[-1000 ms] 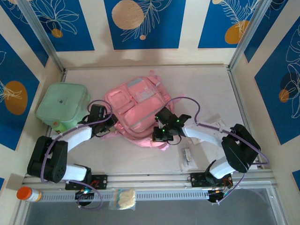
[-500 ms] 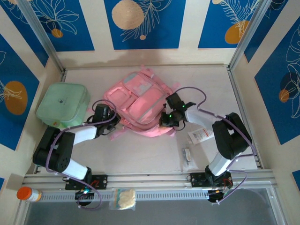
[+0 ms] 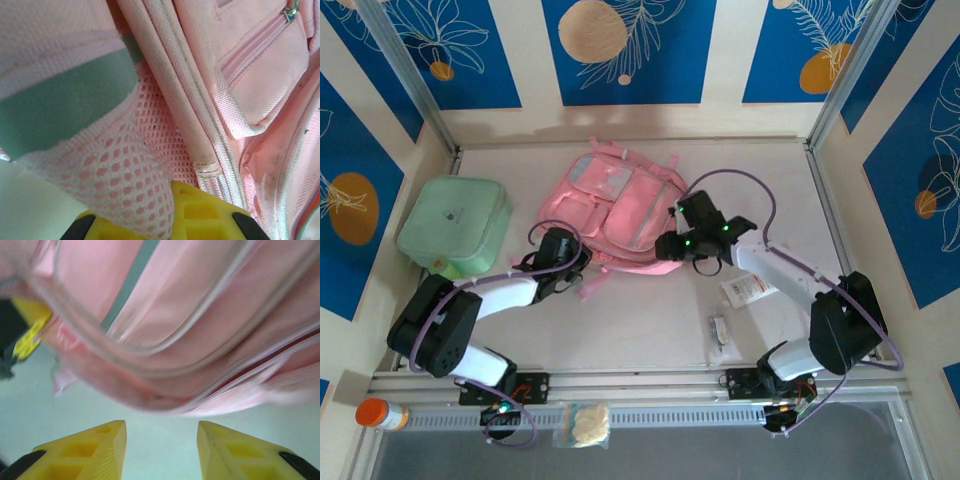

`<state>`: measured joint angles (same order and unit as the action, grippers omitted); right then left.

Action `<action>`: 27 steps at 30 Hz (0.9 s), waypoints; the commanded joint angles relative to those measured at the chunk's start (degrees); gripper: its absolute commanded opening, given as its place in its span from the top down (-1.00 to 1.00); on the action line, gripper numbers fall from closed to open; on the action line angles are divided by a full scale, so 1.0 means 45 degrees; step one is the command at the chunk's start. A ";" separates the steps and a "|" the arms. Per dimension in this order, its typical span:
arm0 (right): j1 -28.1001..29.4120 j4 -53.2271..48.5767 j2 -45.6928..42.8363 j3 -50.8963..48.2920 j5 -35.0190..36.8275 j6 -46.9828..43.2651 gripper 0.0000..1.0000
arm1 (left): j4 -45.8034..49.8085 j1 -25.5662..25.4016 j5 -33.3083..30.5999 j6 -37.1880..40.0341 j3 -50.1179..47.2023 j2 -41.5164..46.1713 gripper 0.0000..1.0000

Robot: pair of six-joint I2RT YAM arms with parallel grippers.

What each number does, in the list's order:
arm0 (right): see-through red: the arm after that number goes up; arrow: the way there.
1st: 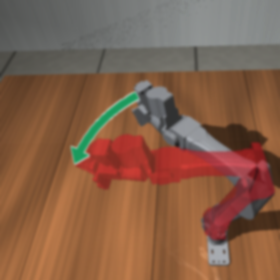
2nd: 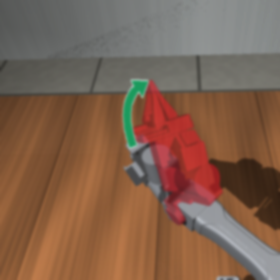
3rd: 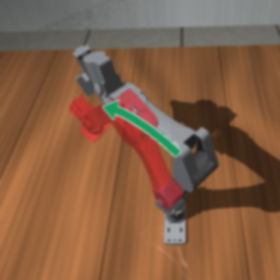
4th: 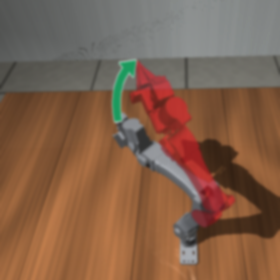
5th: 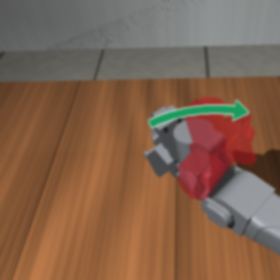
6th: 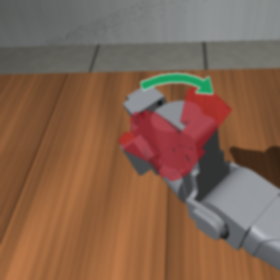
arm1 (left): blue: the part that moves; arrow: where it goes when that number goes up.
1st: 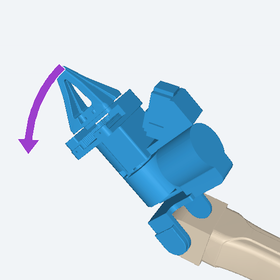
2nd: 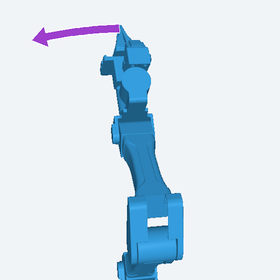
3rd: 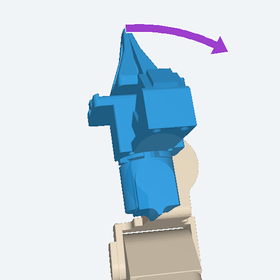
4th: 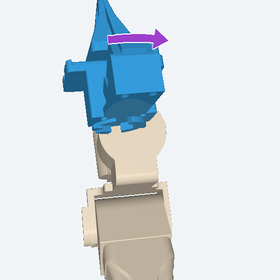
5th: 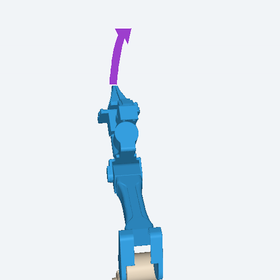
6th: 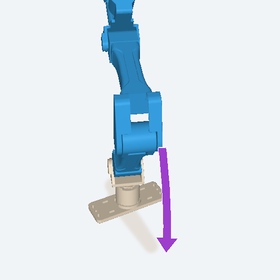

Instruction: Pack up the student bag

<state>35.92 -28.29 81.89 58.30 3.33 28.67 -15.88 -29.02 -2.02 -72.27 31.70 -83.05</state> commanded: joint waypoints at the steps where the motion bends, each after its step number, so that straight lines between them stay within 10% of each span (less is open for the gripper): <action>1: 0.1620 0.0170 0.0197 -0.0814 -0.0040 -0.0286 0.02 | 0.0165 -0.0456 0.0220 -0.0302 0.0140 0.0595 1.00; 27: 0.3909 0.8068 0.4618 -0.0536 0.1508 -0.2145 0.01 | -0.0463 -0.1228 0.0469 -0.0904 0.0549 0.0837 1.00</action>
<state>53.43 1.34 101.49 55.75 7.46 21.39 -14.55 -32.75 -3.55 -76.25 31.77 -80.58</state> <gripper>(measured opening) 0.494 0.087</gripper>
